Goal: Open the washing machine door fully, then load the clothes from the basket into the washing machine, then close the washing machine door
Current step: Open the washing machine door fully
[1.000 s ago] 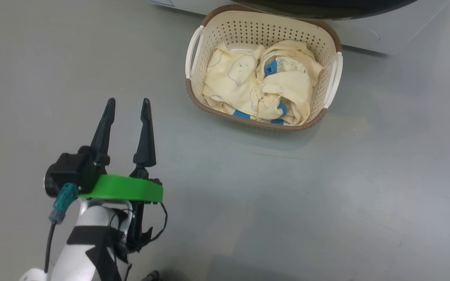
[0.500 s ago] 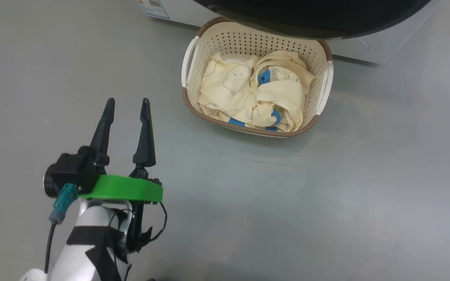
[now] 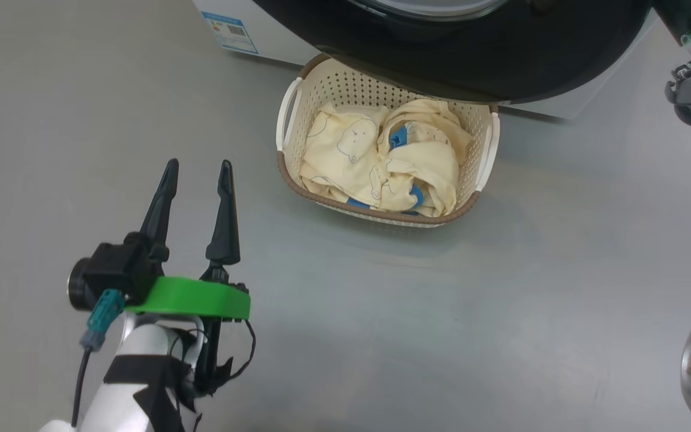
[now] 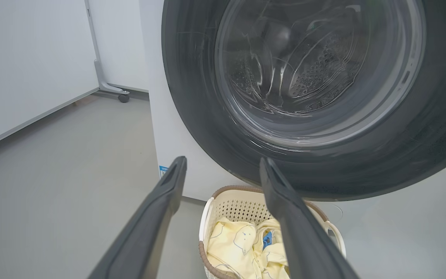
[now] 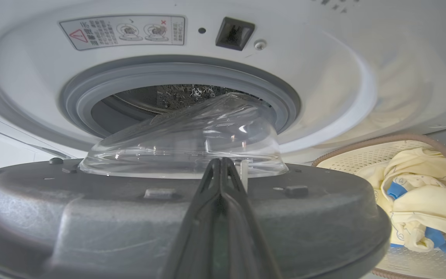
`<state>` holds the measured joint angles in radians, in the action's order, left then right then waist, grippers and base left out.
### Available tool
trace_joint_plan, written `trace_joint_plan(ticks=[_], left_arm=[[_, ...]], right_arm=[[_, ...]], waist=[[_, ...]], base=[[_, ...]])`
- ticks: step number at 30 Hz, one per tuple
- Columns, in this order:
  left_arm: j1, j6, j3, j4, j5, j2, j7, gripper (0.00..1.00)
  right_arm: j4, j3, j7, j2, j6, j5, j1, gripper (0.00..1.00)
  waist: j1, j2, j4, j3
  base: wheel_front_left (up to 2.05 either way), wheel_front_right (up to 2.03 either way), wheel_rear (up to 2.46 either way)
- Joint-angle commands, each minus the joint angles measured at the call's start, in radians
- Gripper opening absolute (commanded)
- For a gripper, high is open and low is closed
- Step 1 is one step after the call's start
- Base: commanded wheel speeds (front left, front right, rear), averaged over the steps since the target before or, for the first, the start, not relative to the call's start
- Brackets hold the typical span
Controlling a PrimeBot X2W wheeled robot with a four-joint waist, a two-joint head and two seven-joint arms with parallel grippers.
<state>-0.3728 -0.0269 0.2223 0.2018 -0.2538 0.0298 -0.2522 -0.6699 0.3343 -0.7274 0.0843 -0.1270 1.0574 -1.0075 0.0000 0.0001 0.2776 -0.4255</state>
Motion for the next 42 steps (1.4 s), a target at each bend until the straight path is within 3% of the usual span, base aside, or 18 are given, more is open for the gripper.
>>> trace_joint_plan(ticks=[1, 12, 24, 42], left_arm=[[0.013, -0.004, -0.042, -0.024, 0.009, 0.02, -0.01, 1.0], [0.032, -0.015, -0.055, -0.016, 0.026, 0.02, -0.01, 1.0], [0.053, -0.021, -0.066, -0.009, 0.043, 0.02, -0.01, 1.0], [0.072, -0.039, -0.068, 0.005, 0.062, 0.02, -0.01, 1.0]], right_arm=[[0.048, -0.033, -0.018, -0.034, -0.004, 0.013, -0.008, 0.0], [0.074, -0.08, -0.095, -0.034, -0.004, 0.071, 0.069, 0.0], [0.132, -0.206, -0.196, -0.034, -0.004, 0.166, 0.159, 0.0], [0.243, -0.48, -0.13, -0.034, -0.004, 0.331, 0.311, 0.0]], waist=[[0.0, -0.0001, -0.001, 0.009], [0.0, -0.0001, -0.004, 0.053], [0.0, -0.0001, -0.025, 0.095], [0.0, -0.0001, -0.061, 0.164]], base=[[0.0, 0.0, 0.0], [0.0, 0.0, 0.0], [0.0, 0.0, 0.0], [0.0, 0.0, 0.0]])
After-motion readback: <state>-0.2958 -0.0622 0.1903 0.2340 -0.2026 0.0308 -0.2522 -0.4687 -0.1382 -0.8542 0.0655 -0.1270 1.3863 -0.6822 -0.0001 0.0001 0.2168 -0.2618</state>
